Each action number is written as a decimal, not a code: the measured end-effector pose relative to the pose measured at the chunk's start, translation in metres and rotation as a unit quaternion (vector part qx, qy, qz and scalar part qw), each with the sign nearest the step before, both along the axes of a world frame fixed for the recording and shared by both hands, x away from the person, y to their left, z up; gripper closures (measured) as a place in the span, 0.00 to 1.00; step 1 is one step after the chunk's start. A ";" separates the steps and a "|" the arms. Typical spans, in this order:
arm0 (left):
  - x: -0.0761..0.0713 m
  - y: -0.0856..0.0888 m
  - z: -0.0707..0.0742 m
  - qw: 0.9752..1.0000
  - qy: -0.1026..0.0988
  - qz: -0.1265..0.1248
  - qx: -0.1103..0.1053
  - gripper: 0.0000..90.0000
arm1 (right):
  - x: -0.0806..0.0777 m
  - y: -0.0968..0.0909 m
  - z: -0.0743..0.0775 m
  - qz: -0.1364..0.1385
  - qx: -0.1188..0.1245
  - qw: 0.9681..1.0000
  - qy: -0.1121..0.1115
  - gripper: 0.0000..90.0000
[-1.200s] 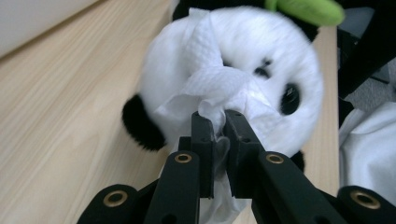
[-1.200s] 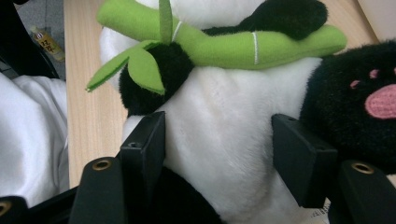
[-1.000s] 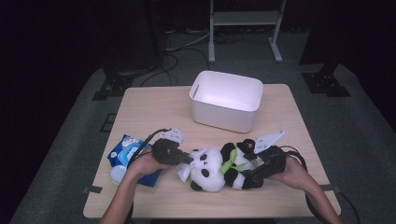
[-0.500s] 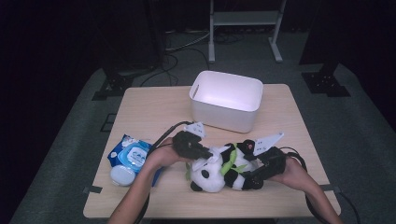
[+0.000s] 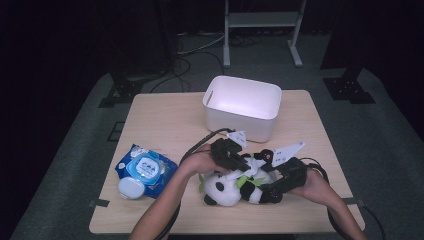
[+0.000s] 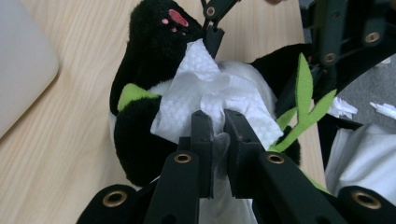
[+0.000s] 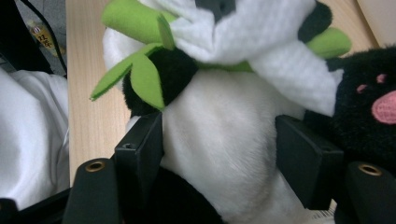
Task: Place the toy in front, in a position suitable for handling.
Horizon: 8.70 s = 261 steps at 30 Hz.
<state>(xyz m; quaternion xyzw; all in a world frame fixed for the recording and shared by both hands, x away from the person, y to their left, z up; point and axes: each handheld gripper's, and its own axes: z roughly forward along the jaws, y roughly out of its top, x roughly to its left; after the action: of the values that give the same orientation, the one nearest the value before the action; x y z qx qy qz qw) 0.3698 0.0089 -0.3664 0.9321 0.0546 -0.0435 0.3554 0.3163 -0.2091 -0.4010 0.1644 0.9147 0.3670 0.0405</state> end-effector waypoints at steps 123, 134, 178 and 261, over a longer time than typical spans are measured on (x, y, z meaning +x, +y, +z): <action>-0.054 0.093 -0.006 1.000 -0.013 0.022 -0.007 0.90 | 0.009 -0.016 -0.001 -0.026 0.008 0.999 0.024 0.36; -0.054 0.082 -0.009 0.999 -0.028 0.021 0.013 0.90 | 0.008 -0.017 0.003 -0.030 0.009 0.999 0.006 0.36; -0.062 0.044 -0.005 0.998 -0.047 -0.022 0.019 0.89 | -0.001 0.006 0.007 0.017 0.005 1.000 -0.016 0.38; -0.033 -0.044 0.018 0.996 -0.033 -0.073 0.038 0.89 | -0.001 -0.043 0.017 0.008 -0.005 1.000 0.006 0.33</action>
<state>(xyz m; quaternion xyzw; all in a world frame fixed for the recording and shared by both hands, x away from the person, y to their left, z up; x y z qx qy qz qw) 0.3370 -0.0346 -0.3485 0.9475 -0.0234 -0.0367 0.3169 0.3148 -0.2520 -0.3838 0.1589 0.9181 0.3617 0.0329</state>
